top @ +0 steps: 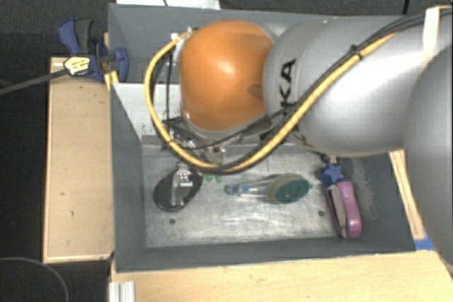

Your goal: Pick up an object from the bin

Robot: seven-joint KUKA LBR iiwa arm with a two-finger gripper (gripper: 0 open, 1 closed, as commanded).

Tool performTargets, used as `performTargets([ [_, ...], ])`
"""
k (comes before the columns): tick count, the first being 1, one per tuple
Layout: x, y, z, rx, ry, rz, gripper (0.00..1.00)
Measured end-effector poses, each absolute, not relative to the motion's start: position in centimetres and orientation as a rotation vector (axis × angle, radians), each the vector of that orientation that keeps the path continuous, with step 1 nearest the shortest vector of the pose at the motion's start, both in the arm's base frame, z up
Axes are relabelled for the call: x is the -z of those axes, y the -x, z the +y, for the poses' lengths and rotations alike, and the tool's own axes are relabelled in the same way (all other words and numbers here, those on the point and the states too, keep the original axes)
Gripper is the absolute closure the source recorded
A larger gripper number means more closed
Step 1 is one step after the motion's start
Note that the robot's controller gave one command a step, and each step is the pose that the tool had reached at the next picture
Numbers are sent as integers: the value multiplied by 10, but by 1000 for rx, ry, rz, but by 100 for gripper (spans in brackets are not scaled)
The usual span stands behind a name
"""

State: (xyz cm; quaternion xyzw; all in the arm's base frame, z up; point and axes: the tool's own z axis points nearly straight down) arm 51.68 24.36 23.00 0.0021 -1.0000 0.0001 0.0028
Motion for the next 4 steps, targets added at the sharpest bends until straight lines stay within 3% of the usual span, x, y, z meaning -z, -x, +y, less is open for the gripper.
performTargets([
  [1, -69, -539, 200, 2, -710, -3063, 0],
  [2, -102, -558, 225, 2, -1068, -2962, 0],
  [3, -110, -574, 213, 0, -1316, -2860, 0],
  [4, -70, -579, 214, 1, -1804, -2574, 0],
])
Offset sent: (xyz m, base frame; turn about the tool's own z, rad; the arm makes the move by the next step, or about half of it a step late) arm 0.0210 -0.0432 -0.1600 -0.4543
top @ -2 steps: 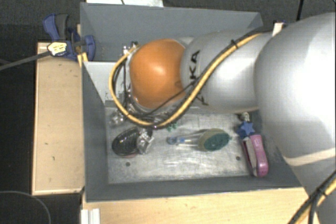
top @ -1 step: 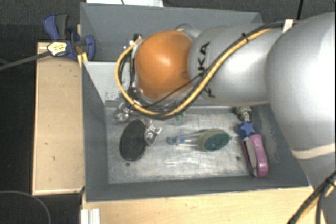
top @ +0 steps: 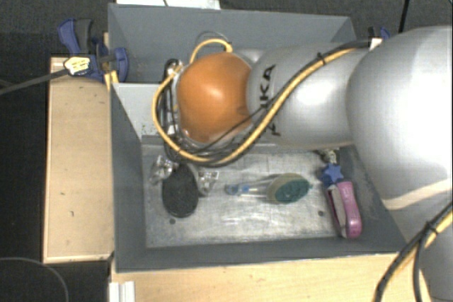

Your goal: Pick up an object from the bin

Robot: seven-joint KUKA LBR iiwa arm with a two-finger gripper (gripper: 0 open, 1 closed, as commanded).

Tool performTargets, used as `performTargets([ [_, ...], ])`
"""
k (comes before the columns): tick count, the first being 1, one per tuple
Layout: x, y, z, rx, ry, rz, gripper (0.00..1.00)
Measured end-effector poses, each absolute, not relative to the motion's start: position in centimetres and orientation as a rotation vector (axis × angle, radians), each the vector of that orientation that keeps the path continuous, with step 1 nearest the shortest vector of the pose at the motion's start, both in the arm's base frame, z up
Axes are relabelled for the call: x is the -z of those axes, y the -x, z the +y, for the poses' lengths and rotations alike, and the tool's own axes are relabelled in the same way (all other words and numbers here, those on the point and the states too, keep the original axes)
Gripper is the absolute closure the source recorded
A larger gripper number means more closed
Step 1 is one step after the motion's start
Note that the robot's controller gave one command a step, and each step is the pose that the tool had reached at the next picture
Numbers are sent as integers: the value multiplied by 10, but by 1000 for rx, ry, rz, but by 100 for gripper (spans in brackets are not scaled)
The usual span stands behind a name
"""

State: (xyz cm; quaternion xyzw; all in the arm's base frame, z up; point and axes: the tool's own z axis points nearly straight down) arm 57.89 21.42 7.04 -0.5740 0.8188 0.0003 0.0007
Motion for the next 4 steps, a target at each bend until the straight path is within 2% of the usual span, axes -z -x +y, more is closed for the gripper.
performTargets([
  [1, -72, -579, 215, -3, 1790, 2579, 0],
  [2, -72, -580, 215, -2, 1785, 2583, 100],
  [3, -83, -581, 215, -3, 1772, 2588, 100],
  [4, -107, -581, 216, -1, 1762, 2593, 100],
])
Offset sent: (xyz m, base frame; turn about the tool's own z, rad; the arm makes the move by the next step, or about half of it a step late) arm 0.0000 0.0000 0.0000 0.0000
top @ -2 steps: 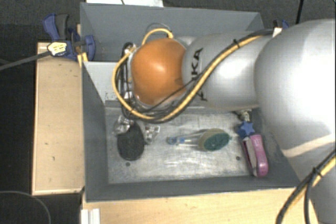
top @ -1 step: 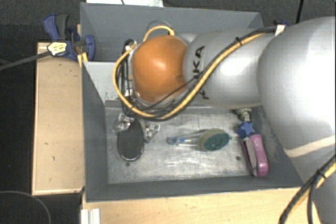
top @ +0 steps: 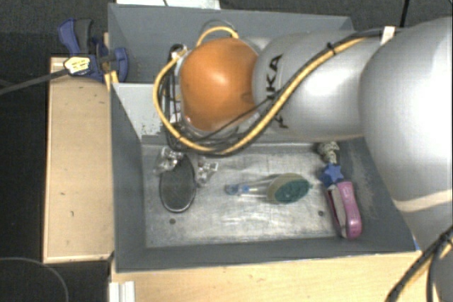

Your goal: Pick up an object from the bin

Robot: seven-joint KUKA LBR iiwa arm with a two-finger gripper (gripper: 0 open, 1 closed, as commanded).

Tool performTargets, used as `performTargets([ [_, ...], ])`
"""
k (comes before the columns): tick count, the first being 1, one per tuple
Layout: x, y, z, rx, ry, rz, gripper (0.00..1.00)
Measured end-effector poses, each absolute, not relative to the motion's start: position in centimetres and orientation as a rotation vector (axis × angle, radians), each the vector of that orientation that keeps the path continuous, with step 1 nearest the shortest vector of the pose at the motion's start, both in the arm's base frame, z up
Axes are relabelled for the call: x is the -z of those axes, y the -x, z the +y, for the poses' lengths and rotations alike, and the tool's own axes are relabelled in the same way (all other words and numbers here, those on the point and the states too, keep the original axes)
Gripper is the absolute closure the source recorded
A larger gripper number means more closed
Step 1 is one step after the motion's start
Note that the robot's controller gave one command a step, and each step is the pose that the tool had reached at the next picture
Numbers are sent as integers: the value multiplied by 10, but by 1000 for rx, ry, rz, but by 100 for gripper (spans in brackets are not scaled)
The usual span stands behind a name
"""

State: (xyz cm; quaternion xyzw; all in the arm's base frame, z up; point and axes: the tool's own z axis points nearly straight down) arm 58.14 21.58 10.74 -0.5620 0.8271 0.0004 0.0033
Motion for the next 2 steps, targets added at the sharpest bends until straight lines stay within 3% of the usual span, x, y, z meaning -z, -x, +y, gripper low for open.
performTargets([
  [2, -141, -583, 217, -2, 1742, 2606, 100],
])
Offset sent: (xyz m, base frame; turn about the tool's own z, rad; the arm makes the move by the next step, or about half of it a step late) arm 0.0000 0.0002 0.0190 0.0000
